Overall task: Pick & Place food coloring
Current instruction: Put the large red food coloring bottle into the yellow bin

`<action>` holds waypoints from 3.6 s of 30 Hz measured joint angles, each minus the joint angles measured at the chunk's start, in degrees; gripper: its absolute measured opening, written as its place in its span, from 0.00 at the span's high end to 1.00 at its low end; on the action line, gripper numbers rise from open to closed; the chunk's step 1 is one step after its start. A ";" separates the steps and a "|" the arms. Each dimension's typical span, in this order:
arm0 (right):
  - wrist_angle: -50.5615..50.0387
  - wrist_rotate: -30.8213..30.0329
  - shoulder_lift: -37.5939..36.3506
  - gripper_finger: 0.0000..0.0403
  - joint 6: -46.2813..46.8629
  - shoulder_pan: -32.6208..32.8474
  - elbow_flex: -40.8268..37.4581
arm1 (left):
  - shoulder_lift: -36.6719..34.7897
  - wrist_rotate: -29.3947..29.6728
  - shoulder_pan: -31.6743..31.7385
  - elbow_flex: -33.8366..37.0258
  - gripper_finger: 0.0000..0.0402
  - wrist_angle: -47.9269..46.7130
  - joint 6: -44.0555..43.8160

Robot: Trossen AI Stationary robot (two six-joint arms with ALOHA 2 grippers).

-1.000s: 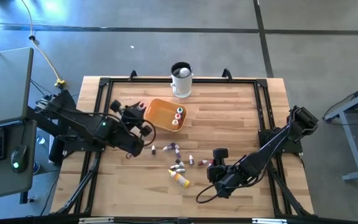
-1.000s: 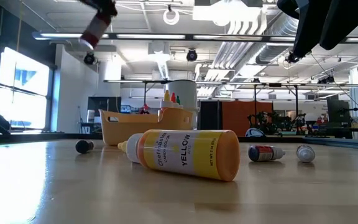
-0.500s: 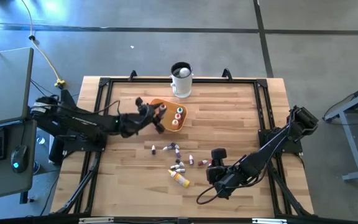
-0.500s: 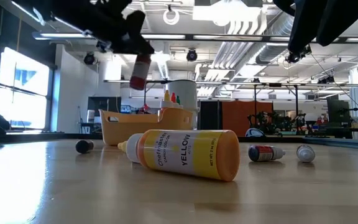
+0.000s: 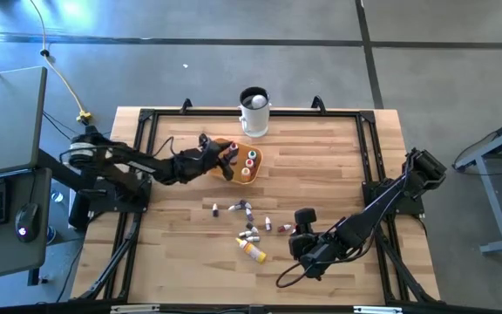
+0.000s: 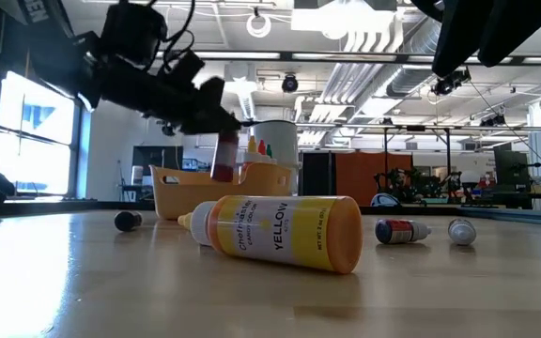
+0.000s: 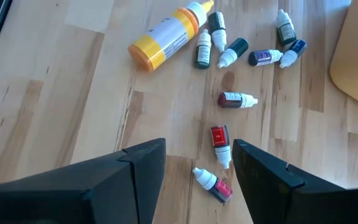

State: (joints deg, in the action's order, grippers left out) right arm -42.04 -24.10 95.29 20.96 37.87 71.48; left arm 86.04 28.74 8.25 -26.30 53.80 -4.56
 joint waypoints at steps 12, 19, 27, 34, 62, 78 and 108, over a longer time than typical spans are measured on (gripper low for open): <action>0.24 -0.17 0.00 0.55 -0.50 0.00 0.00 | 14.44 4.07 0.04 -0.01 0.72 11.66 -0.22; 0.24 -0.22 0.00 0.55 -0.50 0.00 0.00 | 17.88 4.84 0.07 -0.20 0.71 14.01 -2.14; 0.22 -2.64 0.00 0.55 -0.54 -0.02 0.00 | 18.05 4.56 -0.02 -0.05 0.61 13.54 -2.28; 0.20 -2.58 0.00 0.55 -0.53 -0.02 0.00 | 18.05 4.66 -0.02 -0.05 0.60 13.61 -2.32; -0.15 -2.51 0.00 0.55 -0.52 0.00 0.00 | 12.54 14.73 -5.52 0.06 0.60 12.00 5.03; -0.35 -2.51 0.00 0.55 -0.50 0.00 0.00 | 2.82 28.44 -15.08 0.01 0.76 -14.73 -7.37; -0.52 -2.32 0.00 0.55 -0.50 0.00 0.00 | 3.21 -3.39 0.37 -16.02 1.00 -48.42 -20.09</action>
State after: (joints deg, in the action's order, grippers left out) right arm -42.57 -26.41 95.29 20.47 37.87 71.48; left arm 89.25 25.35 8.62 -42.32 5.39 -24.64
